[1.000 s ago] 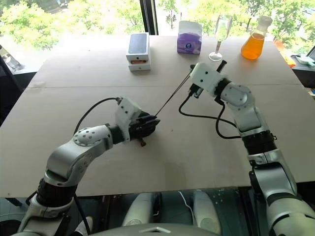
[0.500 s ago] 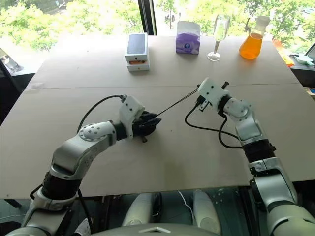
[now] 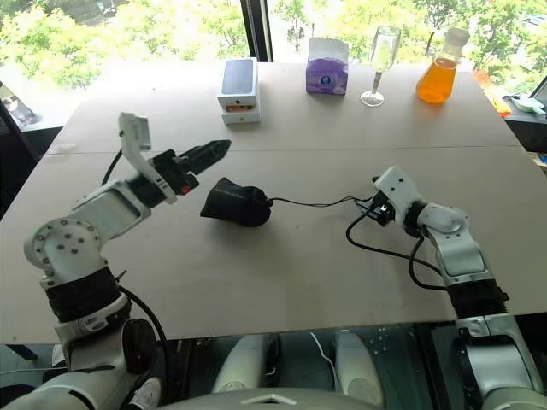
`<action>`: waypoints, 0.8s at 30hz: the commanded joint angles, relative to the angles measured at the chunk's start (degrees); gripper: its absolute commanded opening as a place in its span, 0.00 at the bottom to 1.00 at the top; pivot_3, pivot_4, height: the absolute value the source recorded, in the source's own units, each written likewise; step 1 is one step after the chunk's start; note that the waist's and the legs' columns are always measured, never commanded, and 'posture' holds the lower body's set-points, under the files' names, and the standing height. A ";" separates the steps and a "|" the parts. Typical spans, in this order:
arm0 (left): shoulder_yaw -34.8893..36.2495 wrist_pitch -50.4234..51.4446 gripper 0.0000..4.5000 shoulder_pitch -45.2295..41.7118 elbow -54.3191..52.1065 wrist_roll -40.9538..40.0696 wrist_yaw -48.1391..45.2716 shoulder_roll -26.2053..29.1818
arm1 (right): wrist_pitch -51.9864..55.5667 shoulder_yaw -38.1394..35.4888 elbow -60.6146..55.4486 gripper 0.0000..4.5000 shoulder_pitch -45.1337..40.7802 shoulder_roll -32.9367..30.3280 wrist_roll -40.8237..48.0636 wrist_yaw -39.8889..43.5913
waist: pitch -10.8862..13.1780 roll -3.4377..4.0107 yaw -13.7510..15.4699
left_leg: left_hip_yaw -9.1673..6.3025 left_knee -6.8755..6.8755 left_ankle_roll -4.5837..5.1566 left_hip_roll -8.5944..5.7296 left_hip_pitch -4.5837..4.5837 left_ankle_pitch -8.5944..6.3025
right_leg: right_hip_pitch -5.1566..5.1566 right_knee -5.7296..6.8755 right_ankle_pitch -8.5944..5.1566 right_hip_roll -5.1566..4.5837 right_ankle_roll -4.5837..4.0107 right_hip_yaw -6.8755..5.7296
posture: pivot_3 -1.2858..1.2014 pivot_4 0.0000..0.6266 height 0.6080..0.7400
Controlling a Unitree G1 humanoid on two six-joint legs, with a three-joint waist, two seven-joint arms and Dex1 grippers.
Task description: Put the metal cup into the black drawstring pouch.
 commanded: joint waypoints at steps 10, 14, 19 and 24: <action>-2.99 -17.88 0.79 17.38 -17.45 3.05 -6.79 0.71 | 7.13 -10.05 -24.03 0.99 19.69 -4.05 12.00 2.68 | -0.01 -0.03 1.53 | 0.01 -0.01 -0.15 0.04 -0.09 0.08 | 0.02 -0.12 0.00 -0.21 0.00 -0.04 | 0.52 0.24 1.00; -3.94 -19.90 0.79 29.45 -26.77 3.48 -11.74 3.45 | 5.93 -13.53 -30.31 0.99 26.98 -4.84 16.26 4.72 | -0.02 -0.01 0.99 | 0.04 -0.07 0.06 0.11 0.08 -0.05 | 0.09 -0.07 -0.02 -0.18 -0.02 0.00 | 0.52 0.24 1.00; -2.58 -24.75 0.79 43.28 -32.53 5.58 -17.54 6.03 | 2.39 -19.71 -30.66 0.99 31.85 -3.07 22.04 6.60 | -0.02 0.01 0.56 | 0.13 -0.11 0.12 0.15 0.69 -0.10 | 0.65 -0.14 -0.14 -0.14 -0.21 0.06 | 0.52 0.24 1.00; 0.04 -30.23 0.79 53.40 -32.70 7.09 -21.97 6.05 | -3.67 -22.81 -28.20 0.99 33.63 -3.78 22.74 10.53 | -0.04 0.01 0.56 | 0.20 -0.11 0.18 0.22 0.89 -0.14 | 0.91 -0.39 -0.18 -0.22 -0.26 0.07 | 0.52 0.24 1.00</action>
